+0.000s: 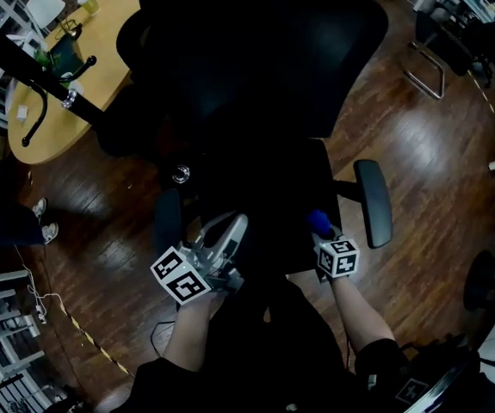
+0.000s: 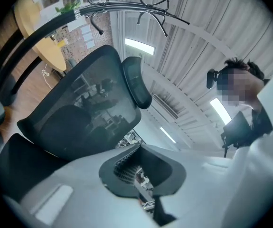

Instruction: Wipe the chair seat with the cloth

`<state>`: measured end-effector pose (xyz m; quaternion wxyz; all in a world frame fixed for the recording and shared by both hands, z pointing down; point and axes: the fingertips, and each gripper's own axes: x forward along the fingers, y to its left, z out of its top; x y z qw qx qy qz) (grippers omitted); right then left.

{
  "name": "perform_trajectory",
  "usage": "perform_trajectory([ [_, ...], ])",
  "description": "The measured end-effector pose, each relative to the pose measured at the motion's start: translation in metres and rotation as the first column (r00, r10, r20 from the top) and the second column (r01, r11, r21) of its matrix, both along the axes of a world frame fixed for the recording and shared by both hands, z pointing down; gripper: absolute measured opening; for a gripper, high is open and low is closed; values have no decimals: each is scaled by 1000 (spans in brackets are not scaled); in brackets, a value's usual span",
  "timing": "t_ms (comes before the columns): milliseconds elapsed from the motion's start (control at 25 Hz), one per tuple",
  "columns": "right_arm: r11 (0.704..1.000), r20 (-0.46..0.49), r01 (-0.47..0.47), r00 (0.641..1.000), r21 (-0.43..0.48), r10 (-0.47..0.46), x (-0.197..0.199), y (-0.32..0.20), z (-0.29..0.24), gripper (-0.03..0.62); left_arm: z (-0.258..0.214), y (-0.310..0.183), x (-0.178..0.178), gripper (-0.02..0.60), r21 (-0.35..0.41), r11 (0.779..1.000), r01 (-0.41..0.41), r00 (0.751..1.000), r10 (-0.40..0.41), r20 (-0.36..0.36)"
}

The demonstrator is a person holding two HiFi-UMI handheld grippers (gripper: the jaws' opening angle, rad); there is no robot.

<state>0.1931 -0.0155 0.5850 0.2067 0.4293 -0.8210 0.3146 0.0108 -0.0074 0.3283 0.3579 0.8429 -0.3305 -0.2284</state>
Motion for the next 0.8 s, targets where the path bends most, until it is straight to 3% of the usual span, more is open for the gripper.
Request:
perform_trajectory([
  [200,968,244,84,959,234,-142,-63,-14,-157,37,-71,6,-4,-8,86,996,4,1000,-4,4],
  [440,881,456,136,814,453,-360,-101,26,-321,37,-132,38,8,-8,195,980,-35,999,33,13],
  [600,842,481,126,772,525,-416,-99,48,-365,37,-150,54,5,-8,231,973,-25,1000,25,2],
  [800,836,502,98,760,540,-414,-83,57,-376,37,-160,63,10,-8,257,966,-3,1000,1,8],
])
